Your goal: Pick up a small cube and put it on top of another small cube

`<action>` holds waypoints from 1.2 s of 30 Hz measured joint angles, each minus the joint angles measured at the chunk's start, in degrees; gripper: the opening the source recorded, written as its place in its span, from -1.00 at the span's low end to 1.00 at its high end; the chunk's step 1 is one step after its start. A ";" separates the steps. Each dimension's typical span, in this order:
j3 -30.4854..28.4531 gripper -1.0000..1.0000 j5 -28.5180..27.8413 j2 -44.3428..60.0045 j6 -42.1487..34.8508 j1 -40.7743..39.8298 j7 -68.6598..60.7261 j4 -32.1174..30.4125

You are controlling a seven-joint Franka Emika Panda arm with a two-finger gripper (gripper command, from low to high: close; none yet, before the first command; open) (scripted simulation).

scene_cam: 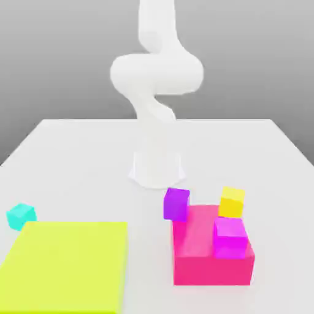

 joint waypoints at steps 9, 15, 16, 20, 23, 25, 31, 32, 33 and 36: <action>-14.42 0.00 -0.21 18.37 9.99 -4.73 -11.56 -7.21; -23.91 0.00 3.24 30.84 16.52 -8.19 -21.70 -11.94; -25.27 0.00 4.30 33.03 17.59 -8.86 -23.75 -12.72; -28.84 0.00 10.11 42.16 21.69 -13.76 -33.01 -15.76; -28.48 0.00 15.20 49.04 24.71 -18.74 -40.24 -17.67; -24.79 0.00 20.17 53.42 27.26 -22.45 -44.71 -17.27; -14.35 -1.00 29.99 61.55 32.85 -31.11 -52.44 -15.13; -14.35 -1.00 29.98 61.55 32.82 -31.11 -52.43 -15.13; -14.35 -1.00 29.96 61.55 32.79 -31.11 -52.41 -15.13; -13.59 -1.00 30.34 62.00 33.13 -31.79 -52.72 -15.02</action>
